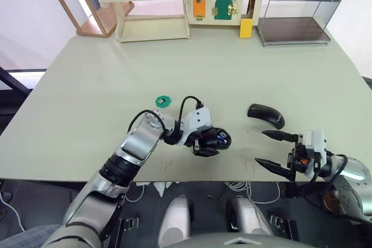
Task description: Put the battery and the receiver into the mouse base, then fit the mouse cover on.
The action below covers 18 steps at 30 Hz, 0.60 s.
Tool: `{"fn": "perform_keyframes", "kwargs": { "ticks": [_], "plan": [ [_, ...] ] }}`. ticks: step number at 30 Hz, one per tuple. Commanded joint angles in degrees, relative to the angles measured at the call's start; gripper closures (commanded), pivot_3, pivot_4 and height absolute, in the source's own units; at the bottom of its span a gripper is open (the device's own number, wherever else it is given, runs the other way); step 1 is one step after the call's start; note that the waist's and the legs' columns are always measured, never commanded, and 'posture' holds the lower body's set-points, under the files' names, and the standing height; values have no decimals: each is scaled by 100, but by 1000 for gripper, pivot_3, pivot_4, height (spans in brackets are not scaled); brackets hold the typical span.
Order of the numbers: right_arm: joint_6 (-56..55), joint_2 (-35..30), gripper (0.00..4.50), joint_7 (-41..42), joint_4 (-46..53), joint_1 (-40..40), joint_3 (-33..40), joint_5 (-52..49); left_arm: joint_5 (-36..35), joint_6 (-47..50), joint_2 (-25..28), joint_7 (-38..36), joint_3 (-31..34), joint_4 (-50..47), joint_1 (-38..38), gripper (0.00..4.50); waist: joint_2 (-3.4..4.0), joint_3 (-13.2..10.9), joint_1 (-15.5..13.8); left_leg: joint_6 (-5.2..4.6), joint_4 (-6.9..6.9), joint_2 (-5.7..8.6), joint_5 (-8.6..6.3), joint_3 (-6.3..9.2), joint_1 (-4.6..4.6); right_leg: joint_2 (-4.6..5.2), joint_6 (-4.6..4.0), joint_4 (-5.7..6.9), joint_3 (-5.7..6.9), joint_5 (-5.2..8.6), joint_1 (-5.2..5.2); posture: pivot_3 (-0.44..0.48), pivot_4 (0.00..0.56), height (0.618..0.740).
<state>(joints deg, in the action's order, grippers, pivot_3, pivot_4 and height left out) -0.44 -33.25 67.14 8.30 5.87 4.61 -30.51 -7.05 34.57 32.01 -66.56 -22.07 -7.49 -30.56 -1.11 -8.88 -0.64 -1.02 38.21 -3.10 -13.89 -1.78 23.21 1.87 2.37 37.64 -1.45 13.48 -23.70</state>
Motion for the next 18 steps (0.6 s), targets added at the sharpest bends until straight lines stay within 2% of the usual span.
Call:
{"fn": "perform_keyframes", "kwargs": {
  "ticks": [1, 7, 18],
  "plan": [
    [-173, 24, 0, 40, 52, -29, 175, -77, -276, 84, 111, -46, 274, -464, -33, 61, 3, -3, -3, 0, 0, 0, 0, 0, -1, 0, 0, 0, 0, 0, 0, 0, 150, 740],
    [-315, 93, 0, 44, 53, 55, 220, -126, -692, 368, 589, -65, 706, -921, 65, 61, 4, -11, -2, 0, 0, -1, 0, -1, -1, 1, 1, 0, 0, 0, 0, 0, 150, 740],
    [-426, 178, 0, -27, 125, 265, 384, -261, -1066, 159, 731, 758, 2050, -541, 689, 61, 2, -29, -4, 0, 0, -2, 0, -4, -4, 2, 1, 1, -1, 0, 1, 0, 150, 740]
  ]
}}
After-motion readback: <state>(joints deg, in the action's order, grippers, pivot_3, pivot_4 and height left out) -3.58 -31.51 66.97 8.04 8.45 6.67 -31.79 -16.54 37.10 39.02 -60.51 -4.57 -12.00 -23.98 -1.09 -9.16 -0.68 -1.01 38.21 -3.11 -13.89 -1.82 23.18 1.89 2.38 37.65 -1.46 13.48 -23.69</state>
